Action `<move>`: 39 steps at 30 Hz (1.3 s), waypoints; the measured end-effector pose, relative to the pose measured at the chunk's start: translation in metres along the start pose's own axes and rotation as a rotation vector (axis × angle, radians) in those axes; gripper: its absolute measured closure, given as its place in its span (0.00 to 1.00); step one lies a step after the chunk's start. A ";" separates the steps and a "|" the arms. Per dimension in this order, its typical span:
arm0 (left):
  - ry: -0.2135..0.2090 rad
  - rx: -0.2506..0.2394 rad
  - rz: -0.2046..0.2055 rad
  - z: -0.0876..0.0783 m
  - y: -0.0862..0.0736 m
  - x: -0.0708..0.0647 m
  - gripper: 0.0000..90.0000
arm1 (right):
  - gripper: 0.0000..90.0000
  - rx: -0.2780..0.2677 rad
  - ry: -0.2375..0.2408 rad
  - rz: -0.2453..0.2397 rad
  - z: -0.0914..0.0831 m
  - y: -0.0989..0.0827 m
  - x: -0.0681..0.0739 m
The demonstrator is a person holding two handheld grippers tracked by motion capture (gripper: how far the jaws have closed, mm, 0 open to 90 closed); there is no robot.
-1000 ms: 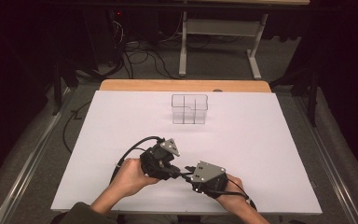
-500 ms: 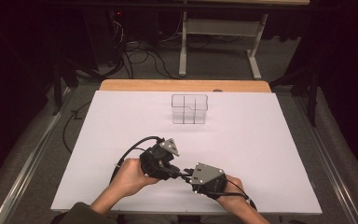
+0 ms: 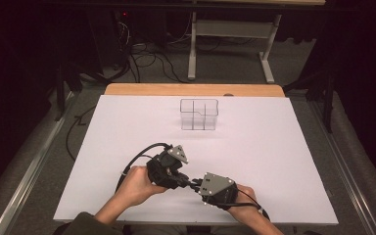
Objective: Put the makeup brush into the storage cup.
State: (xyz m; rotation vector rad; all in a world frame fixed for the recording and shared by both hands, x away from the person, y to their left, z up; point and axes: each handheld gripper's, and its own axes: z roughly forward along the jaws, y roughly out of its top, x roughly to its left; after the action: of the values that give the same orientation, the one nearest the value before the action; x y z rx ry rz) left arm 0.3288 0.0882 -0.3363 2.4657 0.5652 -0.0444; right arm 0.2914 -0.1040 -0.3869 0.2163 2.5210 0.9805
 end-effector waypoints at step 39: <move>0.095 -0.325 -0.104 -0.048 -0.025 0.018 0.39 | 0.96 0.066 0.040 -0.057 -0.001 0.001 0.001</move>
State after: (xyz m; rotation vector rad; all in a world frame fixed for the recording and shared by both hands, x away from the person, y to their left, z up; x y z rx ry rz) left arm 0.3303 0.1402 -0.3136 2.1303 0.6836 0.1157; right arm 0.2897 -0.1040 -0.3860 0.1443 2.5837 0.8884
